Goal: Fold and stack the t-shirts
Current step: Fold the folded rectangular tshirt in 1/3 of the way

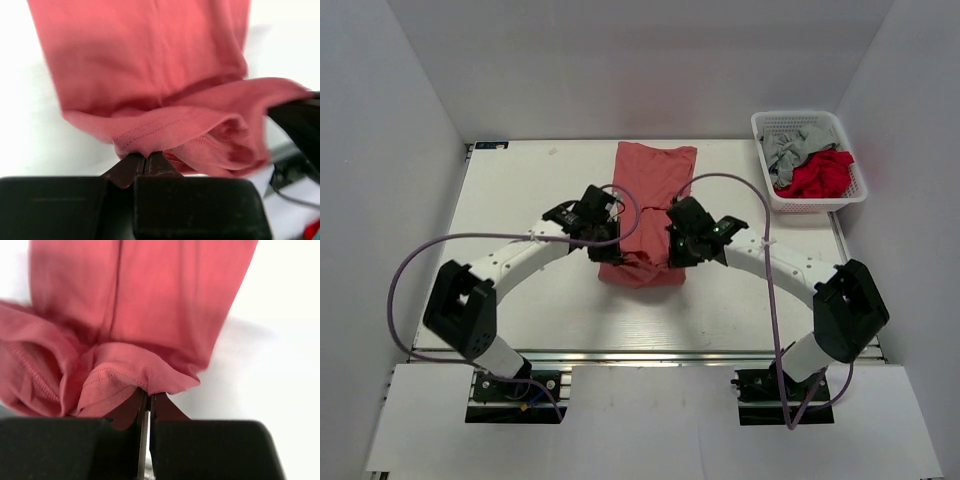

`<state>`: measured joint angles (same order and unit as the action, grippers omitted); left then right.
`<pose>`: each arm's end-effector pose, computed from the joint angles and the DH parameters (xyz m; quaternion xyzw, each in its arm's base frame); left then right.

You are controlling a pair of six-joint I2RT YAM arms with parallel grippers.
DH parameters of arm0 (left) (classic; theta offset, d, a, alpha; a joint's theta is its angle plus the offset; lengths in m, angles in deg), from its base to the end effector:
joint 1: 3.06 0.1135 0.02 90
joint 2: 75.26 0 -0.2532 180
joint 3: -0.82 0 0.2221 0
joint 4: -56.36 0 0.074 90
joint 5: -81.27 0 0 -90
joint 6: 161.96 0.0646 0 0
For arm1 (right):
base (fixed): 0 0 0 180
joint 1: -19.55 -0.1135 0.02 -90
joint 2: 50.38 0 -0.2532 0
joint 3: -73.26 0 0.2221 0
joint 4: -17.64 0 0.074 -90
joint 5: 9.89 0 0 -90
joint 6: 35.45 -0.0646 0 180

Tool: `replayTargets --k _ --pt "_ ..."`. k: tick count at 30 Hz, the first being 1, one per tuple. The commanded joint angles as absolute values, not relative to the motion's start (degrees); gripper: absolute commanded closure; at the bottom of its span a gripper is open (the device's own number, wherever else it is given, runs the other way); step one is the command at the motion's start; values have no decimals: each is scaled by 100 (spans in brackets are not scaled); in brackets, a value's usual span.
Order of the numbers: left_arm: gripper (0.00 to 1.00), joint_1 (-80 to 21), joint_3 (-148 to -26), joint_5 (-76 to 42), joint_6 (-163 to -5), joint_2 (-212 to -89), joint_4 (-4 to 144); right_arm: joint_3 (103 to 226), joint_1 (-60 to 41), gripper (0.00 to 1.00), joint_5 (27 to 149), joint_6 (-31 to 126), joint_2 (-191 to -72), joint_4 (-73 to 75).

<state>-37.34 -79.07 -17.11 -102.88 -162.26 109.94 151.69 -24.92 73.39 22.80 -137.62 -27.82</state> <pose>0.2382 -0.1737 0.2186 0.0468 0.9639 -0.1955 0.1745 0.2251 0.2103 0.2202 -0.0874 0.9463 0.1451 0.2754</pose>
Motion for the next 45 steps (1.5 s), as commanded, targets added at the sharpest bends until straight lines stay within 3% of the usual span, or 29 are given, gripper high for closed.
replayTargets --k 1,7,29,33,34,36,37,38,40,43,45 --pt "100 -3637 -8672 -988 -10114 -16787 11246 15852 -2186 100 6824 2896 -13958 -2932" --pt "100 -3382 -9526 -803 -10114 -17369 10956 16809 -1684 100 6894 3302 -14590 -2888" --pt "100 -2705 -11653 -1356 -9701 -19372 10411 18192 -542 100 8406 3619 -16067 -2405" --pt "94 -2635 -12223 -1479 -9701 -19926 10639 18385 -401 100 8503 3408 -16436 -2396" --pt "92 -2635 -12529 -1479 -9753 -20058 10718 18568 -357 97 8512 3390 -16498 -2396" --pt "60 -2503 -13056 -1558 -9754 -20304 10859 18875 -252 72 8591 3320 -16874 -2458" --pt "55 -2503 -13295 -1558 -9754 -20575 10912 19008 -173 55 8608 3302 -16946 -2475" --pt "33 -2424 -13541 -1558 -9702 -20691 11034 19270 -146 36 8609 3293 -17138 -2528" --pt "0 -2353 -14244 -1611 -9640 -20867 11193 19764 -32 25 8574 3284 -17359 -2624" --pt "0 -2222 -14195 -1681 -9569 -20658 11071 20275 13 14 8872 3530 -17352 -2695" --pt "0 -2222 -13408 -1681 -9508 -20107 10765 20013 -5 10 9144 3740 -17220 -2590"
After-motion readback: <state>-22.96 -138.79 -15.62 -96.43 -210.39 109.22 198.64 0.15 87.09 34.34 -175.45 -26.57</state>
